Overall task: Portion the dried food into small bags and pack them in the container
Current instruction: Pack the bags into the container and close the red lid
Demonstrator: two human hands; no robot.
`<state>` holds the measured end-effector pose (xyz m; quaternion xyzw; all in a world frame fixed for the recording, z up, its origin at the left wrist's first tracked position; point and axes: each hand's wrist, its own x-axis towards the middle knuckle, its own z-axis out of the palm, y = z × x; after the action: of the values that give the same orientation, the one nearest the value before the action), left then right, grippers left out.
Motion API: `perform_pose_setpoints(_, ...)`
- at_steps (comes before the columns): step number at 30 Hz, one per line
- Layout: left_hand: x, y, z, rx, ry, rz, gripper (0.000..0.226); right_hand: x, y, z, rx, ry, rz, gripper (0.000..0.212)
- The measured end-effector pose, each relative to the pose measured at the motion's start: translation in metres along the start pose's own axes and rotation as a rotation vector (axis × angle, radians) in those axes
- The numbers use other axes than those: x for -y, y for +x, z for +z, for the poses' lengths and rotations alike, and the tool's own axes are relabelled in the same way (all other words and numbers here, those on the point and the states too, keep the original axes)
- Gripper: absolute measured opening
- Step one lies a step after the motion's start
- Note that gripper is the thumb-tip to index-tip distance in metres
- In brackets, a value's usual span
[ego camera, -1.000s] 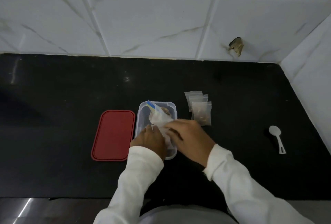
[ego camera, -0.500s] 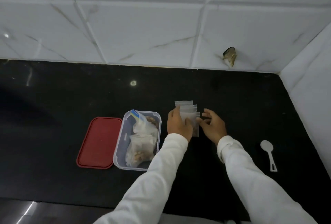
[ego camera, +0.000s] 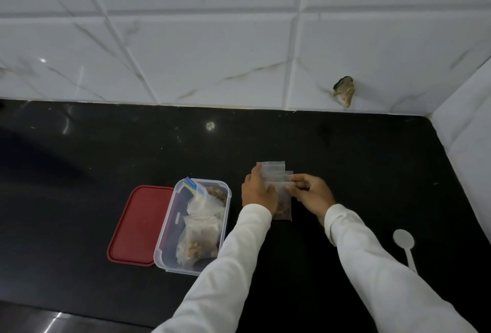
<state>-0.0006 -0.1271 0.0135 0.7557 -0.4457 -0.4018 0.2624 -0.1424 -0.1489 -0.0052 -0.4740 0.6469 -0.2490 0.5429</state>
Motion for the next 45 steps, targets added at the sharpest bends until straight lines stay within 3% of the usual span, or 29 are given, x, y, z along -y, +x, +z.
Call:
perform_pose_setpoints(6, 0.001, -0.001, 0.002, 0.011, -0.093, -0.037, 0.051, -0.006, 0.003, 0.002, -0.086, -0.008, -0.051, 0.02)
perform_pose_setpoints(13, 0.006, -0.003, 0.001, 0.055, 0.062, 0.016, 0.026, -0.005, 0.003, 0.001, -0.102, -0.014, -0.052, 0.006)
perform_pose_setpoints(23, 0.01, -0.017, 0.002, 0.024, -0.111, 0.053, 0.01, -0.001, -0.025, 0.0, -0.154, -0.037, -0.092, 0.024)
perform_pose_setpoints(29, 0.005, -0.023, -0.01, 0.073, -0.269, 0.035, 0.018, 0.009, -0.058, 0.01, -0.112, 0.052, -0.136, 0.026)
perform_pose_setpoints(39, 0.017, -0.05, -0.054, 0.137, -0.41, 0.065, 0.019, 0.029, -0.091, 0.05, -0.297, 0.084, -0.196, 0.024)
perform_pose_setpoints(45, 0.035, -0.058, -0.094, -0.01, -0.323, 0.05, 0.021, 0.05, -0.119, 0.094, -0.238, 0.131, -0.189, 0.026)
